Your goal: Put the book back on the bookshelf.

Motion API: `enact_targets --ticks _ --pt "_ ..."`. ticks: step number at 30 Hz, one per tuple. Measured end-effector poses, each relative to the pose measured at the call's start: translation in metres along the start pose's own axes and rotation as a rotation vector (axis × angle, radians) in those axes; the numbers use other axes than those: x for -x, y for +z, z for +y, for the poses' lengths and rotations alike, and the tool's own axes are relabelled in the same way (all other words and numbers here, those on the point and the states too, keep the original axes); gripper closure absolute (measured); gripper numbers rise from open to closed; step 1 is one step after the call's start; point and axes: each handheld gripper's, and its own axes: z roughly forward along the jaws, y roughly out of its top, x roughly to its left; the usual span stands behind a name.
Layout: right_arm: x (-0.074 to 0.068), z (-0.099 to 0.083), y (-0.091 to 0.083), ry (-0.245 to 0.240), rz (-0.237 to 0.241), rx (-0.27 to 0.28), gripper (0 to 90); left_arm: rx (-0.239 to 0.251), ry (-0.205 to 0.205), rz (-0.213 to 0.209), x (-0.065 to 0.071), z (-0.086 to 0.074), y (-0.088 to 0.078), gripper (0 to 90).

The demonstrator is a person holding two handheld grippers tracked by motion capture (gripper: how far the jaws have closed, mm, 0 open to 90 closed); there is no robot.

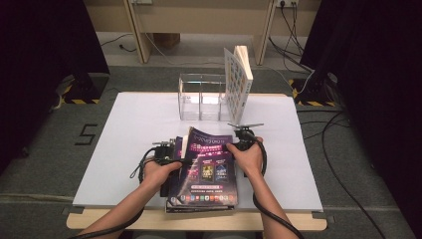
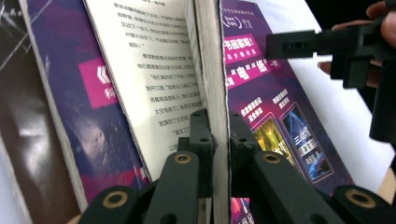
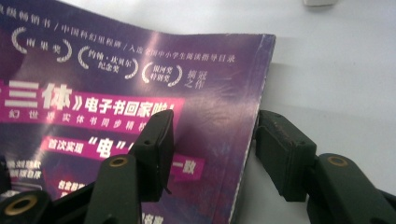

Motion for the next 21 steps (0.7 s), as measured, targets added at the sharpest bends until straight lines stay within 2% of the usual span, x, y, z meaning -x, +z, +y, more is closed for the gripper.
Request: enact_targets --ticks 3,5,8,10,12,17,20,21 --pt "0.006 0.005 0.005 0.031 0.043 -0.012 45.8 -0.003 0.010 0.007 0.001 0.001 0.001 82.0" --pt "0.007 0.007 0.006 0.041 0.053 -0.021 45.9 -0.004 0.012 0.007 0.001 0.002 0.002 82.0" --pt "0.007 0.008 0.006 0.031 0.046 -0.018 47.6 -0.005 0.016 0.013 0.001 0.003 0.003 82.0" --pt "0.006 0.008 0.003 0.026 0.032 -0.002 55.7 -0.006 0.020 0.016 0.001 0.003 0.003 82.0" --pt "0.002 0.010 -0.002 -0.001 0.004 0.013 62.8 -0.012 0.026 0.020 0.001 0.004 0.003 82.1" --pt "-0.016 0.013 -0.012 -0.083 -0.070 0.049 71.1 -0.018 0.027 0.026 0.001 0.005 0.003 82.2" --pt "-0.025 0.015 -0.019 -0.117 -0.071 0.070 75.2 -0.023 0.025 0.026 -0.001 0.005 0.003 82.2" --pt "-0.026 0.016 -0.020 -0.115 -0.066 0.068 75.5 -0.023 0.023 0.025 -0.001 0.005 0.003 82.2"
